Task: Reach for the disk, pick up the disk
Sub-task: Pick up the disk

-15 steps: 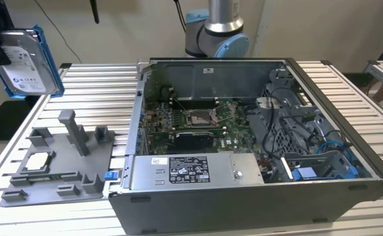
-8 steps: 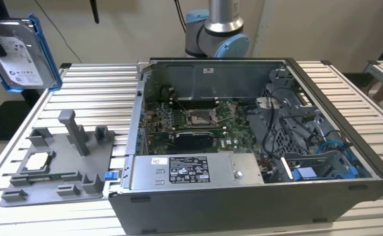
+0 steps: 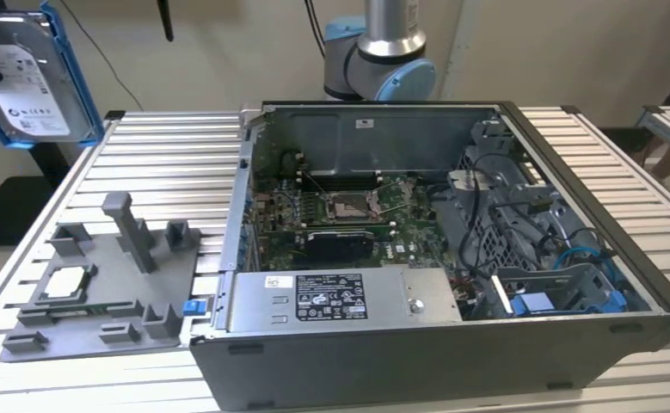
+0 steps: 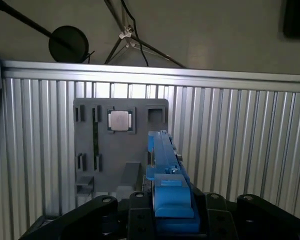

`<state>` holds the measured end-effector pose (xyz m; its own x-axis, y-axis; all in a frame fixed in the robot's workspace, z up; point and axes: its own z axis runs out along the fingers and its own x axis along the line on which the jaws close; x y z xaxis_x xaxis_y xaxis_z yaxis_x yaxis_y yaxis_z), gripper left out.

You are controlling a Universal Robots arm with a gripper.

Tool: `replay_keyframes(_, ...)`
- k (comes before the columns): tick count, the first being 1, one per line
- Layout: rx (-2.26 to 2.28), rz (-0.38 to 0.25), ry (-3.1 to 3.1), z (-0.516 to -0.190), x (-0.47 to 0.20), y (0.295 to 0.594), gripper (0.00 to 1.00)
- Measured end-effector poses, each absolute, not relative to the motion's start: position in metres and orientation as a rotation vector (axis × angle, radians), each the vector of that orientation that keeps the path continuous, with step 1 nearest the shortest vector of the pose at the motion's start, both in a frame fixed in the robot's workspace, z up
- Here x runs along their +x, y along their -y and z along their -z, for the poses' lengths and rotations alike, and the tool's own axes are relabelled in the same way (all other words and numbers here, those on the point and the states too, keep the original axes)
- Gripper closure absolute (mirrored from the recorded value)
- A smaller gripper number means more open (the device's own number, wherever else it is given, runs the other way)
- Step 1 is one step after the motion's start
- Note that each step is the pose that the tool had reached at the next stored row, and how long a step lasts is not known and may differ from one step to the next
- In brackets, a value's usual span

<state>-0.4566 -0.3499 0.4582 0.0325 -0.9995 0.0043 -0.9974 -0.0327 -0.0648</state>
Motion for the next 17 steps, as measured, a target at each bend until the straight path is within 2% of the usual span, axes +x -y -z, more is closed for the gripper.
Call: replay_keyframes(17, -2.215, 0.097, -2.143, -0.493, -0.457, 0.35, 1.0)
